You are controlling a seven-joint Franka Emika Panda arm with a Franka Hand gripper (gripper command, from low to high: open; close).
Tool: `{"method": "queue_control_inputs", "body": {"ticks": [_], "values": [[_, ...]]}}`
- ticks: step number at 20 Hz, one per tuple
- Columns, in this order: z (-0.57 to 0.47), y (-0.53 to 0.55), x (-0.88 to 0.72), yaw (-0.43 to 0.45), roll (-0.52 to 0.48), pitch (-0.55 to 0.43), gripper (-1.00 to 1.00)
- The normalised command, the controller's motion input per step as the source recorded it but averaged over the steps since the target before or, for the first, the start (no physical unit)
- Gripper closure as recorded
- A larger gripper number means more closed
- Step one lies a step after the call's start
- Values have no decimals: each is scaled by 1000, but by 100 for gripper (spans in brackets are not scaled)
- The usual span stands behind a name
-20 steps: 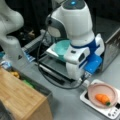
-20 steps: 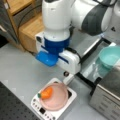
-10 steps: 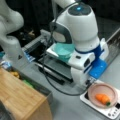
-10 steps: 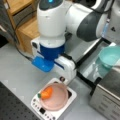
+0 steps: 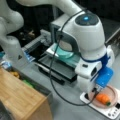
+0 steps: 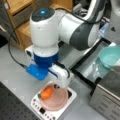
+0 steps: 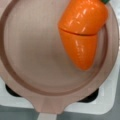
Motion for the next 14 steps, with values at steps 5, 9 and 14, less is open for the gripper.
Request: {"method": "queue_control_inputs", "body": {"ticks": [5,9,14], "values": [[-2,105,354,-34,-322,163,-100],[-75,151,374,-60,-346,155,-100],[-75,139,349,-26,-319,139,-100]]}}
